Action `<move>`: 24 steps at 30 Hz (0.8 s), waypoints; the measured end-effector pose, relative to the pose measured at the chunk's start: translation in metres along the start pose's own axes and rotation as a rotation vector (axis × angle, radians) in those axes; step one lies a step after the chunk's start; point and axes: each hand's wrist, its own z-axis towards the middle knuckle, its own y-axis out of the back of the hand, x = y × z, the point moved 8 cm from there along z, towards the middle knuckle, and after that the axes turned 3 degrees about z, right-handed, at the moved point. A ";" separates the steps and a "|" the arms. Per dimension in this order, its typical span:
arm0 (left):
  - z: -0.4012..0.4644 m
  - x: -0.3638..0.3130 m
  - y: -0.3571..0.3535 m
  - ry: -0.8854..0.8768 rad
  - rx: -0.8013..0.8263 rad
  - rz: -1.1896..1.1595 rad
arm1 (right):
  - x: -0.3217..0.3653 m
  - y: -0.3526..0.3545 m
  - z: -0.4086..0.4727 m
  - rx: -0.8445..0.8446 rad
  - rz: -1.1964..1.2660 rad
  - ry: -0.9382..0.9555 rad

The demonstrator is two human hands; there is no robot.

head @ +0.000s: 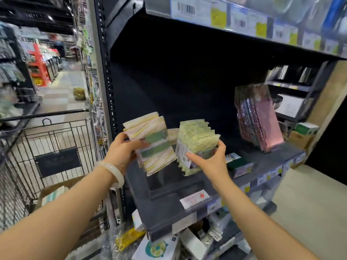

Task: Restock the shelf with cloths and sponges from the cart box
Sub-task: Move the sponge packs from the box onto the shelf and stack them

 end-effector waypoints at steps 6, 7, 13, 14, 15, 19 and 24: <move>0.036 -0.007 -0.002 -0.054 -0.042 0.140 | -0.034 -0.025 0.018 0.083 -0.069 -0.065; 0.040 -0.002 -0.002 -0.033 -0.047 0.160 | -0.038 -0.027 0.020 0.086 -0.078 -0.074; 0.049 0.021 -0.012 0.009 -0.069 0.347 | -0.058 -0.038 0.032 0.111 -0.235 -0.072; 0.049 0.022 -0.014 0.003 -0.073 0.371 | -0.061 -0.040 0.032 0.127 -0.254 -0.082; 0.050 0.022 -0.014 0.002 -0.081 0.392 | -0.064 -0.043 0.031 0.142 -0.272 -0.091; 0.053 0.023 -0.011 0.002 -0.102 0.444 | -0.074 -0.049 0.036 0.193 -0.358 -0.121; 0.052 0.023 -0.007 0.002 -0.131 0.467 | -0.076 -0.051 0.041 0.180 -0.371 -0.130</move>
